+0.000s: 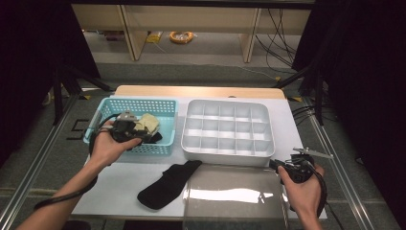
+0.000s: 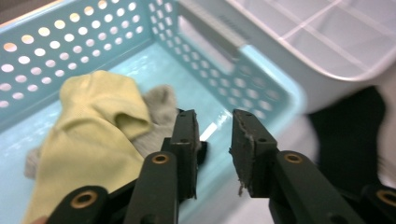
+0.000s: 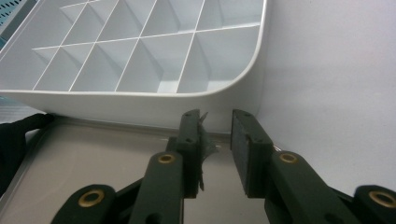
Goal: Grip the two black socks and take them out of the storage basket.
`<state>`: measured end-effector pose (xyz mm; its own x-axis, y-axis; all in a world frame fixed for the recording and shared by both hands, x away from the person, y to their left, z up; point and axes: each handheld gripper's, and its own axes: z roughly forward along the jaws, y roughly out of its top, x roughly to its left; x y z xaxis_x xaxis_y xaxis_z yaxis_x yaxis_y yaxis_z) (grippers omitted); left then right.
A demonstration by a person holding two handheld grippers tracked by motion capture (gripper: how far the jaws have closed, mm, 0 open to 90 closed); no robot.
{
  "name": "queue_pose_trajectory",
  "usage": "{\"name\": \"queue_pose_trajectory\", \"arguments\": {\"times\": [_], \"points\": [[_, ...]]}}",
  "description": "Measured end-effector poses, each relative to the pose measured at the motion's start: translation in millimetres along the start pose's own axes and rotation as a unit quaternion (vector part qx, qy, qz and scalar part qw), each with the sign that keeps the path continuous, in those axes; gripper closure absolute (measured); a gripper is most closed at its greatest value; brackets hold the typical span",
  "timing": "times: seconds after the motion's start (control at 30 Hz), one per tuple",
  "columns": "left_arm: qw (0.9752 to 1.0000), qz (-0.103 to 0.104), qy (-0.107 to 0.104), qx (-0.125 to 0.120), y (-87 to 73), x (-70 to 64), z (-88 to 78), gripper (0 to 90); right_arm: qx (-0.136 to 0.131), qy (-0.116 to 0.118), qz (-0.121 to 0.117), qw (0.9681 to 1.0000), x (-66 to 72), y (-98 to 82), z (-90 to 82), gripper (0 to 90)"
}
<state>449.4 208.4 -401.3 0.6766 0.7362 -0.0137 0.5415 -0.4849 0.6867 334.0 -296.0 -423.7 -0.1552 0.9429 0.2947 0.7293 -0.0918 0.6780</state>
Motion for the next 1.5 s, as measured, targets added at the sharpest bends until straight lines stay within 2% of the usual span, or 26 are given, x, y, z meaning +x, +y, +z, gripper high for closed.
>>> {"name": "queue_pose_trajectory", "arguments": {"times": [0.03,0.07,0.1,0.13,0.17,0.2,0.23,0.27,0.3,0.43,0.5,0.6,0.63,0.67,0.77,0.83,0.97,1.03,1.07,1.1,1.2,1.27,1.3,1.4,1.43,1.5], "points": [[1.0,-0.002,-0.001,0.009,2.6,2.1,4.2,67.4,0.003,0.007,0.021,0.9997,2.1,-0.3,-0.8,73.7],[0.9996,0.003,-0.005,0.028,5.7,5.1,9.3,65.8,0.005,0.008,0.026,0.9996,2.3,0.1,-2.3,73.5],[0.9995,0.002,-0.002,0.031,7.2,6.4,14.9,64.6,0.001,0.012,0.028,0.9995,1.8,-0.1,-1.3,73.3],[0.9993,0.001,0.001,0.037,8.5,7.9,19.5,64.5,-0.005,0.001,0.004,1.0,-1.9,0.0,-0.5,73.2],[0.9983,0.0,0.001,0.058,10.1,9.1,23.9,63.9,-0.002,0.001,0.005,1.0,-2.2,0.0,-0.7,73.1],[0.9983,-0.009,0.005,0.058,10.1,8.3,27.1,64.3,-0.001,0.007,0.008,0.9999,-2.6,-0.3,0.0,72.9],[0.9978,-0.002,0.006,0.067,11.5,8.5,30.5,64.7,-0.003,0.008,0.003,1.0,-4.1,-0.5,0.3,72.8],[0.9969,0.007,0.008,0.077,12.8,8.7,32.5,65.9,-0.004,0.007,0.002,1.0,-4.7,-0.6,0.8,72.8],[0.997,0.006,0.014,0.075,12.6,8.3,35.0,67.9,-0.001,0.014,0.006,0.9999,-4.8,-0.3,-0.5,72.8],[0.9939,0.008,0.034,0.105,15.1,9.9,41.6,77.5,0.0,0.014,0.006,0.9999,-3.2,-0.2,-0.1,72.7],[0.9938,0.004,0.028,0.107,14.8,9.6,44.6,82.6,0.001,0.007,0.016,0.9998,-0.4,-0.5,-1.2,72.7],[0.9928,0.004,0.025,0.117,15.0,8.3,47.2,87.0,0.0,0.007,0.008,0.9999,-2.6,-0.8,0.2,72.7],[0.9927,0.005,0.023,0.118,14.8,8.3,47.8,88.0,0.005,0.012,0.027,0.9996,-0.2,-1.1,0.0,72.6],[0.9923,0.001,0.021,0.122,14.7,8.0,48.3,88.5,0.004,0.011,0.026,0.9996,-0.4,-1.1,0.1,72.6],[0.9922,-0.005,0.022,0.122,13.5,9.2,48.1,89.4,0.002,0.011,0.026,0.9996,-0.6,-1.3,0.1,72.5],[0.9931,-0.014,0.03,0.112,13.3,11.9,42.8,89.6,-0.002,0.004,0.008,1.0,-3.4,-1.2,-0.2,72.4],[0.9926,-0.03,0.06,0.101,11.2,27.7,26.4,89.8,0.002,0.009,0.011,0.9999,-3.7,-1.0,-1.5,72.3],[0.9909,-0.041,0.073,0.105,9.1,37.9,18.6,89.9,0.001,0.002,0.007,1.0,-3.2,-1.5,0.8,72.3],[0.9903,-0.044,0.081,0.103,7.9,42.0,16.0,89.9,0.004,0.012,0.027,0.9995,-0.1,-1.6,0.0,72.2],[0.989,-0.055,0.092,0.102,5.8,48.2,11.2,90.0,0.006,0.012,0.03,0.9995,0.5,-1.6,-0.1,72.2],[0.9864,-0.07,0.106,0.104,-0.2,60.8,2.9,90.0,0.003,0.009,0.025,0.9996,-0.3,-1.8,0.1,72.2],[0.9869,-0.074,0.103,0.1,-3.6,64.9,-0.8,89.9,-0.001,0.002,0.006,1.0,-3.1,-1.5,1.2,72.1],[0.988,-0.075,0.102,0.088,-4.7,64.2,-2.0,89.9,0.003,0.005,0.023,0.9997,-0.7,-1.8,1.1,72.0],[0.9899,-0.065,0.099,0.078,-3.1,58.1,-1.1,89.7,0.003,0.004,0.024,0.9997,-0.3,-1.7,1.2,71.7],[0.9907,-0.059,0.103,0.067,-2.4,55.2,1.1,89.5,0.0,0.001,0.003,1.0,-3.0,-1.3,1.3,71.6],[0.9911,-0.055,0.099,0.071,1.2,50.6,2.0,87.1,-0.005,0.007,-0.003,1.0,-3.4,-1.4,2.1,71.4]]}}
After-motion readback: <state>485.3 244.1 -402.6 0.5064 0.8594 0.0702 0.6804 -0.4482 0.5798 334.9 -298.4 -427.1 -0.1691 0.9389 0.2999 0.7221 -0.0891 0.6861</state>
